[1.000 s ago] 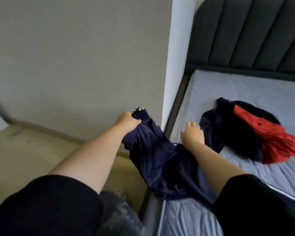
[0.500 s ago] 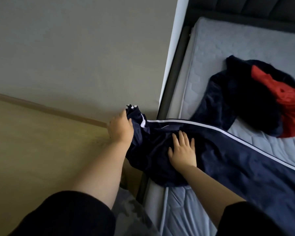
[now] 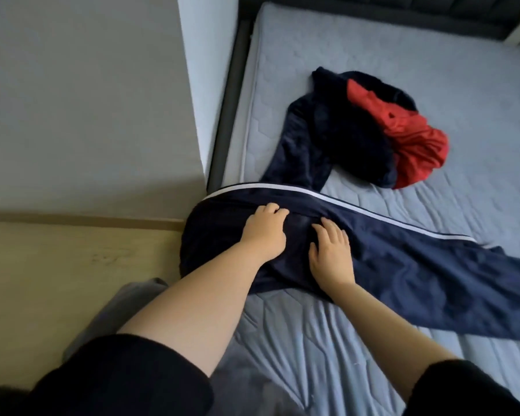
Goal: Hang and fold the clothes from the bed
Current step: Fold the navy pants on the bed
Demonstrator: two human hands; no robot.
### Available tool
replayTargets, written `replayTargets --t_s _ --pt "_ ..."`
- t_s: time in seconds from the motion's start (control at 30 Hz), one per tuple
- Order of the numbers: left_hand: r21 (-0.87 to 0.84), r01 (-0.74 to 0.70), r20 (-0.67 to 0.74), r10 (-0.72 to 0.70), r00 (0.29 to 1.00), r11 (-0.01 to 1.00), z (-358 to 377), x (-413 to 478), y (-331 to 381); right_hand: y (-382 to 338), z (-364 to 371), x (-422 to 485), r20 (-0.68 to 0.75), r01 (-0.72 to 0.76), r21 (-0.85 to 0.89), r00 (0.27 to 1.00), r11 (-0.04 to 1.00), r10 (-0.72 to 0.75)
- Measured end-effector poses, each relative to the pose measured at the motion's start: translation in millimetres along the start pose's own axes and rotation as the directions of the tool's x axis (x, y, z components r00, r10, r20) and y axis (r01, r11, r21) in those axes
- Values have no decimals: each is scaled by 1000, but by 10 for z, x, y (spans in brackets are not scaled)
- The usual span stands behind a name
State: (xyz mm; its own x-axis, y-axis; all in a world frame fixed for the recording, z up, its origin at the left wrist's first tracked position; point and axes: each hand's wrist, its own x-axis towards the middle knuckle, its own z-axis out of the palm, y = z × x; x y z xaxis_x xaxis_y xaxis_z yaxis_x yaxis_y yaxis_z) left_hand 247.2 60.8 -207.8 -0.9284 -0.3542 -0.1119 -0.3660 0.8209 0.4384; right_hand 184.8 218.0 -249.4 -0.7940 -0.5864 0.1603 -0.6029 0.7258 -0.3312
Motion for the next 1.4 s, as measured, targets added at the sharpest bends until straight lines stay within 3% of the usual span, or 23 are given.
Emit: replayTargets --t_s 0.17,0.3,0.43,0.57,0.67,0.73,0.87,1.03,1.07,1.13,1.2,1.27,1.3,1.33,1.4 --pt "201 -210 30 208 978 957 307 -26 307 641 -271 -52 -33 -356 -48 934 933 355" --pt "154 -180 0 182 983 971 409 7 519 1001 -507 120 105 -430 -157 888 889 448" --pt "135 -179 23 177 984 975 477 86 669 1178 -682 243 201 -296 -282 912 913 358" --pt "232 -244 71 234 970 941 472 176 653 1242 -724 257 280 -130 -217 941 967 190" --pt "294 -250 66 241 968 923 422 215 628 1147 -779 267 403 -141 -117 898 983 177" --pt "336 -278 58 274 960 900 408 216 628 1030 -837 272 409 -165 -32 898 986 164" --pt "300 -339 75 332 940 892 423 178 690 802 -836 178 514 -310 193 840 931 173" --pt "229 -373 125 353 927 899 374 108 731 741 -829 88 589 -86 -24 804 996 83" --pt "194 -378 159 351 923 905 375 72 740 741 -829 56 645 -63 -64 759 996 90" --pt "153 -406 265 358 895 901 409 7 761 751 -835 -32 787 -29 -221 585 975 196" --pt "72 -387 431 321 843 919 440 -41 786 859 -859 -164 887 -92 -340 298 936 352" --pt "-14 -349 620 282 732 937 470 -68 811 1016 -902 -311 926 -356 -365 -46 860 374" --pt "-27 -335 686 262 679 942 478 -81 826 1104 -921 -389 934 -484 -357 -150 799 326" --pt "-22 -320 728 234 644 947 485 -95 840 1201 -924 -470 941 -578 -338 -189 743 281" --pt "-1 -276 768 178 616 961 485 -127 870 1372 -938 -641 945 -692 -318 -176 648 275"
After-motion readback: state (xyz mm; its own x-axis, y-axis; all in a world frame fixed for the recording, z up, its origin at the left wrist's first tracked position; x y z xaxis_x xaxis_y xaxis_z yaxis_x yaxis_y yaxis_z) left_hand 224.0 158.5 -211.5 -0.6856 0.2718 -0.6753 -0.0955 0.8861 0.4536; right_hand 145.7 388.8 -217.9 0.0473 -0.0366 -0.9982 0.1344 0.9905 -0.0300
